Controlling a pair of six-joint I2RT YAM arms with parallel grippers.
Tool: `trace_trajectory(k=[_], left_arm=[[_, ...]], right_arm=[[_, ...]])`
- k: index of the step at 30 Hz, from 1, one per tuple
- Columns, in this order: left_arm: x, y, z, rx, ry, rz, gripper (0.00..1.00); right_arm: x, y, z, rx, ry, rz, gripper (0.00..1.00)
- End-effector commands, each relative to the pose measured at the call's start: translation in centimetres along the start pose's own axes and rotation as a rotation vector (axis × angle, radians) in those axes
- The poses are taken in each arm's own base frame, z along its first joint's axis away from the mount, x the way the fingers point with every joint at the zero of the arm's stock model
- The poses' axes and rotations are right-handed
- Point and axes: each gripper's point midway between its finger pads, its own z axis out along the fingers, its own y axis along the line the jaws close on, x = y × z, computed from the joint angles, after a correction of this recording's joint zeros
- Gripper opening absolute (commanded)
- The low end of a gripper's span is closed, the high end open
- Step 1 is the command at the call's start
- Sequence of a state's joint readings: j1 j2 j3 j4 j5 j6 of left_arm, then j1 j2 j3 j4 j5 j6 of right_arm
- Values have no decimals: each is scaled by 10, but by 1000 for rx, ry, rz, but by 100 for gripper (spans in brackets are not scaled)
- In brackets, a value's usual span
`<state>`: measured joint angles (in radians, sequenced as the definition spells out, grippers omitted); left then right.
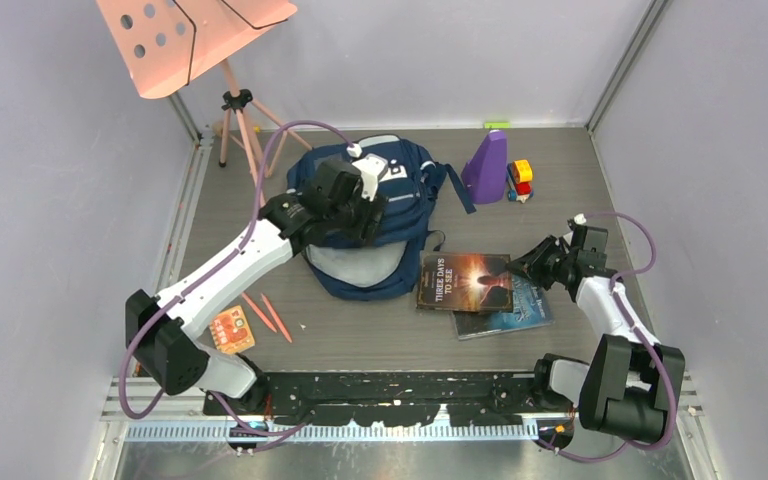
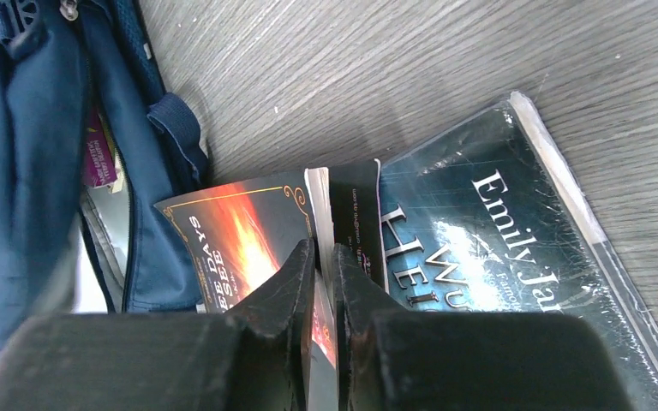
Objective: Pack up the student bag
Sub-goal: Pick up the book from the center of the board.
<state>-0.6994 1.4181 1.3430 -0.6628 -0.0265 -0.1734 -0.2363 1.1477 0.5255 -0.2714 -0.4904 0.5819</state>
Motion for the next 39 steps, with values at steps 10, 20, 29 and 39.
trace_trajectory(k=[10, 20, 29, 39], left_arm=[[-4, -91, -39, 213, -277, -368, 72], [56, -146, 14, 446, -228, -753, 67], [81, -158, 69, 435, -213, -795, 62], [118, -153, 107, 368, -159, -879, 61]], right_arm=[[-20, -15, 0, 137, -93, 50, 15], [-30, -4, -9, 97, -161, 13, 56], [-33, 10, -20, 43, -189, -15, 67], [-38, 27, -25, -14, -194, -27, 69]])
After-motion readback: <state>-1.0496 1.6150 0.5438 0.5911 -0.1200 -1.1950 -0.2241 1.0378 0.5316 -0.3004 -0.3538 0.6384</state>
